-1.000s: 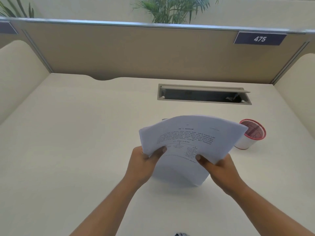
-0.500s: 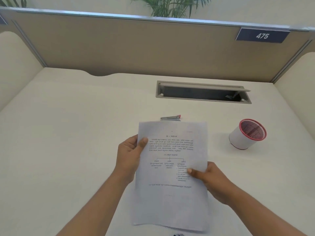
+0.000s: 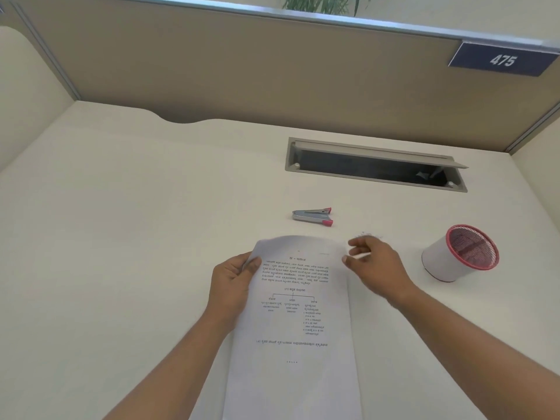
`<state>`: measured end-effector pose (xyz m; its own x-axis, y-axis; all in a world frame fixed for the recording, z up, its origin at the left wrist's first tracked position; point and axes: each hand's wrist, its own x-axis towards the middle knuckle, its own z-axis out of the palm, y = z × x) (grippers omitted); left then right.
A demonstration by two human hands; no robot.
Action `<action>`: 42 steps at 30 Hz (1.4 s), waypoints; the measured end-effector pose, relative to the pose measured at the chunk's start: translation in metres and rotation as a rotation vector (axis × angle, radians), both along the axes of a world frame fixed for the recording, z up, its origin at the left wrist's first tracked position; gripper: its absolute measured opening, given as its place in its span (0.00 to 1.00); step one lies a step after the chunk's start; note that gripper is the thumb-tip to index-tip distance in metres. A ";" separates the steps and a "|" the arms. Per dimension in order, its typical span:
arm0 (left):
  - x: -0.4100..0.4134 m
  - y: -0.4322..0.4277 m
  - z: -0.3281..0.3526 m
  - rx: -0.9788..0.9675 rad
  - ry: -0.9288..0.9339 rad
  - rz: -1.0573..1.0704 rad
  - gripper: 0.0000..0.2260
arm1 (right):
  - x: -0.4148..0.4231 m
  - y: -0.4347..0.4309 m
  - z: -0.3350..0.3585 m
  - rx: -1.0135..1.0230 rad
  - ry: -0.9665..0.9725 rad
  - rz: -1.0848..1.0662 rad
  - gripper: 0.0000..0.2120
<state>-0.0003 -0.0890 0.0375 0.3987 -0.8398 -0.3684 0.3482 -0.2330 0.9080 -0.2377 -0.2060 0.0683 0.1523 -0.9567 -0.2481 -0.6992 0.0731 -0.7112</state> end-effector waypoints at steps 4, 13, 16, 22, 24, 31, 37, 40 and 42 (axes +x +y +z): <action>0.002 -0.002 -0.009 0.033 -0.038 -0.013 0.10 | 0.024 -0.046 0.001 -0.152 0.147 0.137 0.17; 0.006 -0.007 -0.016 0.065 -0.032 -0.019 0.12 | 0.052 -0.106 -0.019 -0.136 0.447 0.335 0.23; 0.007 -0.007 -0.019 0.072 -0.011 -0.007 0.12 | 0.050 -0.108 -0.020 -0.167 0.431 0.323 0.19; 0.006 -0.007 -0.023 0.054 -0.026 -0.004 0.09 | 0.049 -0.106 -0.004 -0.257 0.138 0.242 0.14; 0.006 -0.007 -0.021 0.051 -0.022 -0.001 0.10 | 0.052 -0.102 0.007 -0.243 -0.032 0.239 0.16; 0.005 -0.006 -0.018 0.028 -0.032 -0.019 0.12 | 0.074 -0.060 0.045 -0.033 -0.230 0.542 0.17; 0.006 -0.005 -0.021 0.008 -0.057 -0.028 0.10 | 0.099 -0.042 0.040 -0.205 0.195 0.929 0.22; 0.006 -0.004 -0.023 0.008 -0.064 -0.030 0.09 | 0.108 -0.037 0.038 -0.304 0.317 0.993 0.22; 0.006 -0.004 -0.024 0.007 -0.067 -0.036 0.08 | 0.114 -0.037 0.037 -0.344 0.359 1.017 0.22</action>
<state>0.0061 -0.0929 0.0140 0.3922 -0.8517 -0.3477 0.2782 -0.2505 0.9273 -0.1236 -0.2430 0.1058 0.8714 -0.4554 -0.1823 -0.4905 -0.8066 -0.3298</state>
